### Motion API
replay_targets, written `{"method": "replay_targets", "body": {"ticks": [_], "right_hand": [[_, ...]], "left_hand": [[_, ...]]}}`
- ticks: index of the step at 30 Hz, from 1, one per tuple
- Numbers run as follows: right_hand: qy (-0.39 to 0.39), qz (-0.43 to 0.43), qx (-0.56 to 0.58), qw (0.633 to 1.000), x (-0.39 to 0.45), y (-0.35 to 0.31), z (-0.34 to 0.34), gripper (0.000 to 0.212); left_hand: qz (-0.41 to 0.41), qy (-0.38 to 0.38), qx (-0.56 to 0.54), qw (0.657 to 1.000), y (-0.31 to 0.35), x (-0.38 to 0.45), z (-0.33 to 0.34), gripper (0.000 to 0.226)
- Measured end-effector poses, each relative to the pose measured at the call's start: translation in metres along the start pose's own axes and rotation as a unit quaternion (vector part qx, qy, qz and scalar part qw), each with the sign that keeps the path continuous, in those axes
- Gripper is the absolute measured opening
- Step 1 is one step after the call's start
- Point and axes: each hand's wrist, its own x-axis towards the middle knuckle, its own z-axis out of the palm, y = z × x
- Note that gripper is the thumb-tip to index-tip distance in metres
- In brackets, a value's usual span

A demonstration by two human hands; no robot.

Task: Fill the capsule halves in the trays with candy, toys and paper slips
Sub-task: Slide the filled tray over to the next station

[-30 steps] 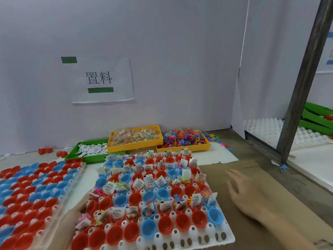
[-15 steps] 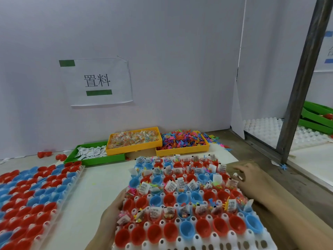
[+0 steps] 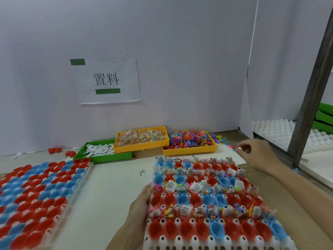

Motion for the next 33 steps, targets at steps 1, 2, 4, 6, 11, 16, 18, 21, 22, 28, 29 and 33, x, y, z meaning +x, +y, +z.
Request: {"method": "replay_targets", "body": {"ticks": [1, 2, 4, 6, 11, 16, 18, 21, 22, 28, 29, 33], "right_hand": [[-0.014, -0.023, 0.009, 1.0, 0.008, -0.018, 0.0, 0.01], [-0.034, -0.043, 0.018, 0.998, 0.015, -0.037, 0.002, 0.011], [-0.078, -0.086, 0.036, 0.993, 0.025, -0.081, 0.014, 0.012], [-0.121, -0.128, 0.049, 0.983, 0.033, -0.124, 0.037, 0.015], [-0.248, -0.178, 0.028, 0.952, 0.054, -0.218, 0.108, 0.022], [-0.27, -0.155, -0.032, 0.95, 0.078, -0.264, 0.158, 0.023], [-0.264, -0.139, -0.048, 0.953, 0.082, -0.269, 0.172, 0.025], [-0.27, -0.117, -0.041, 0.955, 0.083, -0.267, 0.181, 0.043], [-0.272, -0.113, -0.034, 0.955, 0.083, -0.264, 0.178, 0.046], [-0.239, -0.127, 0.014, 0.963, 0.071, -0.221, 0.123, 0.04], [-0.23, -0.127, 0.012, 0.965, 0.067, -0.208, 0.109, 0.038], [-0.182, -0.098, 0.0, 0.978, 0.05, -0.132, 0.054, 0.036]], "left_hand": [[-0.002, -0.002, 0.006, 1.0, 0.006, -0.006, 0.007, 0.031], [-0.008, 0.001, -0.005, 1.0, 0.007, -0.006, 0.011, 0.027], [-0.03, -0.013, -0.018, 0.999, 0.007, -0.007, 0.019, 0.025], [-0.03, -0.008, 0.002, 1.0, 0.011, -0.009, 0.026, 0.027], [-0.044, -0.035, 0.078, 0.995, 0.027, -0.008, 0.033, 0.033], [-0.066, -0.062, 0.083, 0.992, 0.03, -0.004, 0.032, 0.038], [-0.066, -0.057, 0.083, 0.993, 0.03, -0.003, 0.031, 0.035], [-0.07, -0.058, 0.076, 0.993, 0.03, -0.004, 0.029, 0.035], [-0.076, -0.066, 0.07, 0.992, 0.03, -0.004, 0.029, 0.037], [-0.098, -0.08, 0.038, 0.991, 0.034, -0.012, 0.031, 0.044], [-0.093, -0.083, 0.032, 0.992, 0.035, -0.014, 0.032, 0.044], [-0.053, -0.086, 0.016, 0.995, 0.033, -0.017, 0.034, 0.045]]}}
